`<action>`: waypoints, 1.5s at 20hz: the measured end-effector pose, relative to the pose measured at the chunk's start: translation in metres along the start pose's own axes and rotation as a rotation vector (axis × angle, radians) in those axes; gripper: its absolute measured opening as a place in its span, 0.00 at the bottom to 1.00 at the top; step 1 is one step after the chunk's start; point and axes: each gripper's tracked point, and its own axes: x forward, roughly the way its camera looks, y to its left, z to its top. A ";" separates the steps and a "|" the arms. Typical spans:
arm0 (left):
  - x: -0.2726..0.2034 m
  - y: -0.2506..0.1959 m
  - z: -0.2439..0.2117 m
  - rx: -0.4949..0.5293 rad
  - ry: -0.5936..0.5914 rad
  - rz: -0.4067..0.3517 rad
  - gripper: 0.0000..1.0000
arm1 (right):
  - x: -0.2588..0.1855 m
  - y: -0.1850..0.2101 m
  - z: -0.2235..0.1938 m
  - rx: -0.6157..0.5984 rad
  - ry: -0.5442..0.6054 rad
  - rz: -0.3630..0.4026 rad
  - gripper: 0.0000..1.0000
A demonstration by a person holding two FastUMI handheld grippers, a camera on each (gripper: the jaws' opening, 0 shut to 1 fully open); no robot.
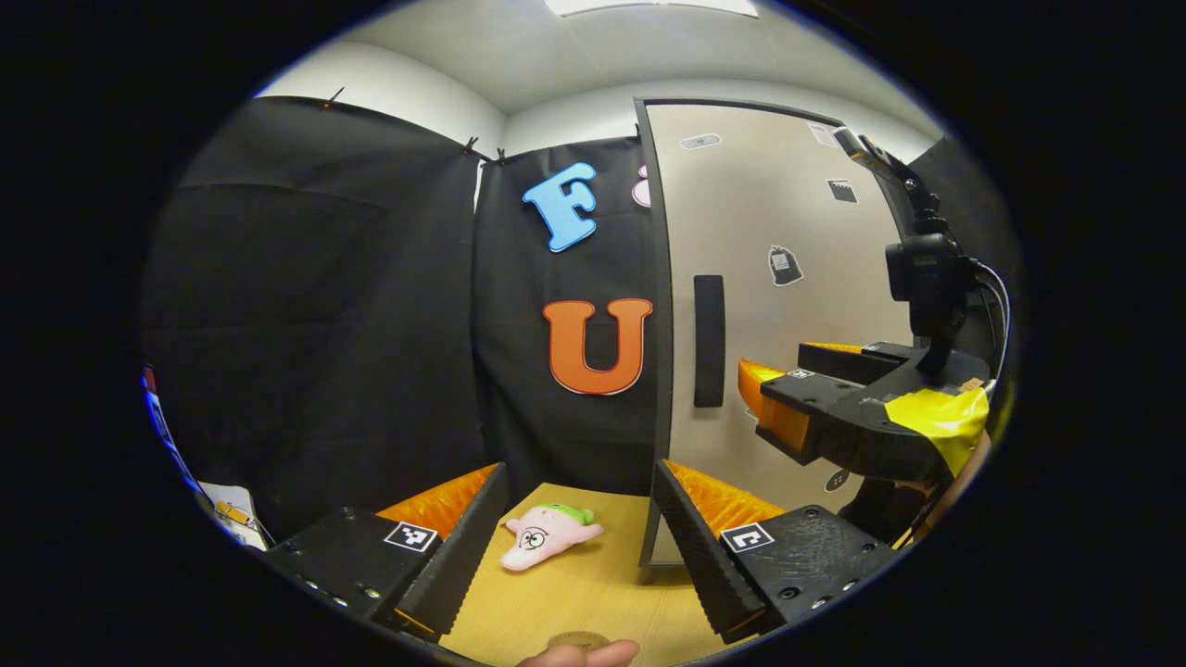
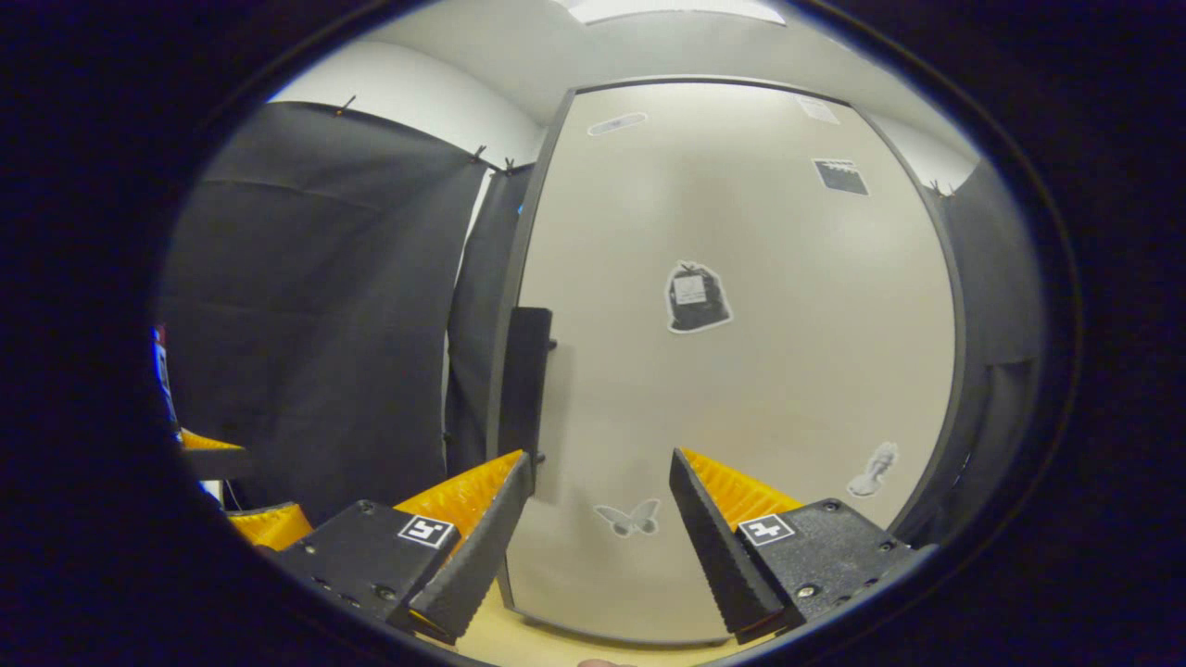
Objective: Open the cabinet door with the right hand, grasp the bottle in the cabinet with the left hand and place it on the coaster, then close the cabinet door with the right hand.
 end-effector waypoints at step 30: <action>-0.022 0.000 -0.023 -0.015 0.038 -0.043 0.95 | -0.007 0.058 -0.001 0.074 0.144 0.355 0.23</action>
